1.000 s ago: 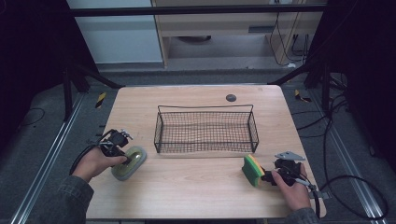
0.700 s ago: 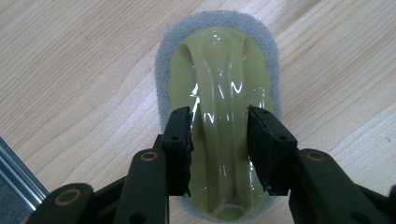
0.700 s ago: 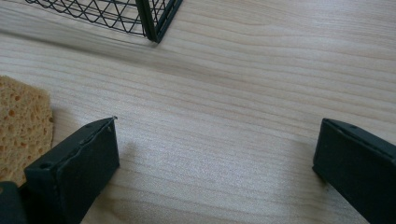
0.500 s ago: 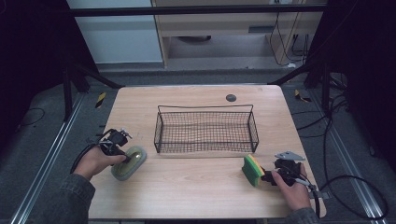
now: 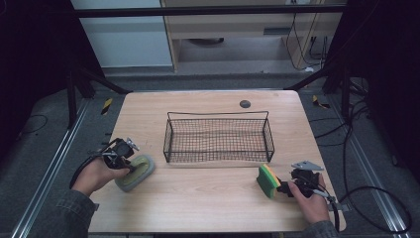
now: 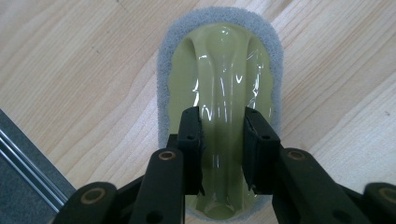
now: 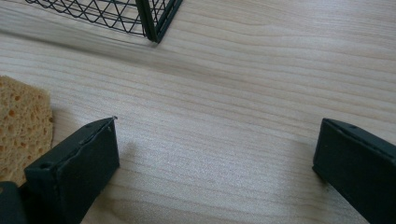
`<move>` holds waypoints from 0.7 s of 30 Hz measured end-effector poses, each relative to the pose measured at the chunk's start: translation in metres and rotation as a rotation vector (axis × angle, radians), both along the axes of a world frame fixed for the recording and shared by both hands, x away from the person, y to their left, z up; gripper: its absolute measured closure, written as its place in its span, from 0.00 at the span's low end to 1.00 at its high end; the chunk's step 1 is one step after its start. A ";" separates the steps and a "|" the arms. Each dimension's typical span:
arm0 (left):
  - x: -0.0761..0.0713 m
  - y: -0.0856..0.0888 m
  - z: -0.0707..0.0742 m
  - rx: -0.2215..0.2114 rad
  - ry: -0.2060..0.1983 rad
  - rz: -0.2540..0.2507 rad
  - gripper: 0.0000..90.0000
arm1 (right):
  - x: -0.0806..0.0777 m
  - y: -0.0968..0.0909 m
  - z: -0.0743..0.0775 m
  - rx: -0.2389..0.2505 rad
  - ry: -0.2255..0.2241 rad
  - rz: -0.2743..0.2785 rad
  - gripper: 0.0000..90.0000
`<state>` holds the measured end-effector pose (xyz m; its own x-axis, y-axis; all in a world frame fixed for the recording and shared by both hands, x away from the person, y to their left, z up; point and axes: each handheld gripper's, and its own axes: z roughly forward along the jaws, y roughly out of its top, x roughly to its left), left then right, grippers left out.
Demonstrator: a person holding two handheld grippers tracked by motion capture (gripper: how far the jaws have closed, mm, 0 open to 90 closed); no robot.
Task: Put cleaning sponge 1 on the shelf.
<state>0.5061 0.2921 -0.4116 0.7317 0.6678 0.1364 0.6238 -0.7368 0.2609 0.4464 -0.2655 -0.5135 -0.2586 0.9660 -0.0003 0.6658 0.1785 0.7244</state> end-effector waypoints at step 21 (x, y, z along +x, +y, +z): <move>-0.020 -0.005 0.045 0.033 -0.133 -0.137 0.79 | 0.000 0.000 0.000 0.001 0.002 0.016 0.01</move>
